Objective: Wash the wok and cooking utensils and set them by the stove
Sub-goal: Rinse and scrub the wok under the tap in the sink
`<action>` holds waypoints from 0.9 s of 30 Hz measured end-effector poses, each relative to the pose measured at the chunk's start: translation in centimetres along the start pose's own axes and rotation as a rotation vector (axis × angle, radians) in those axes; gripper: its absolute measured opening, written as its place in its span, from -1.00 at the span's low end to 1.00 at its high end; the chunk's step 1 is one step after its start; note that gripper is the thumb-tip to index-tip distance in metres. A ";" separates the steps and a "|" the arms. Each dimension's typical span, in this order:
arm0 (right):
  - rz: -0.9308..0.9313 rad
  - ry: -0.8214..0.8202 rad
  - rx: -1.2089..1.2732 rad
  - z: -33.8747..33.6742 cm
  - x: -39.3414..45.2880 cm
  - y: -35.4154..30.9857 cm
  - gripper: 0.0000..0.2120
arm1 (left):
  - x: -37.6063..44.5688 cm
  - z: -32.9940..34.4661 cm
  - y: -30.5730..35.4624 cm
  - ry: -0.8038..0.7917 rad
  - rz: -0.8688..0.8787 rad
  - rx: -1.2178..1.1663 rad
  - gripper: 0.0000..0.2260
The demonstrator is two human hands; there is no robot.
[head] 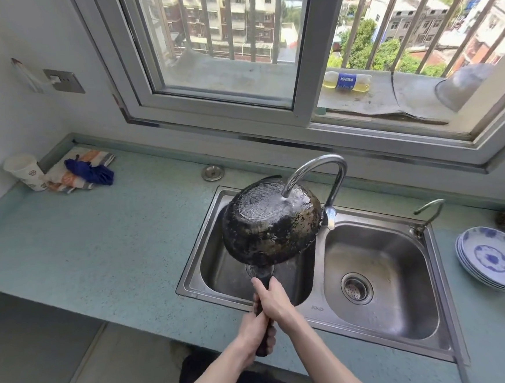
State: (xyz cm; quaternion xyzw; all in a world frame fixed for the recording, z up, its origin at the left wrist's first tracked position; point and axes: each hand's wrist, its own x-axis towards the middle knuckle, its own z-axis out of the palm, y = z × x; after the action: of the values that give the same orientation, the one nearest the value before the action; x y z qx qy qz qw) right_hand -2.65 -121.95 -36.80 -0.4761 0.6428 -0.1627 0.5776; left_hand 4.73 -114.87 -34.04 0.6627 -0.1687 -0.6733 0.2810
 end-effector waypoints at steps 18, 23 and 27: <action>-0.016 -0.027 -0.041 1.3 0.4 0.4 -0.53 | 0.4 -1.1 -0.5 0.012 -0.046 -0.005 -0.69; -0.032 -0.088 0.116 0.8 -0.2 -1.2 -0.73 | 0.7 -1.0 0.1 0.012 -0.014 0.008 -0.66; -0.039 -0.116 0.140 0.5 0.6 -1.3 -0.70 | 1.0 -1.0 0.7 0.029 0.013 0.020 -0.67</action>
State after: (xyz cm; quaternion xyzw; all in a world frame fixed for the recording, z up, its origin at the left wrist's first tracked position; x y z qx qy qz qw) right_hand -1.58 -122.91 -36.25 -0.4557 0.5860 -0.1905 0.6424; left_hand 5.82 -115.87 -34.49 0.6739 -0.1758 -0.6602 0.2813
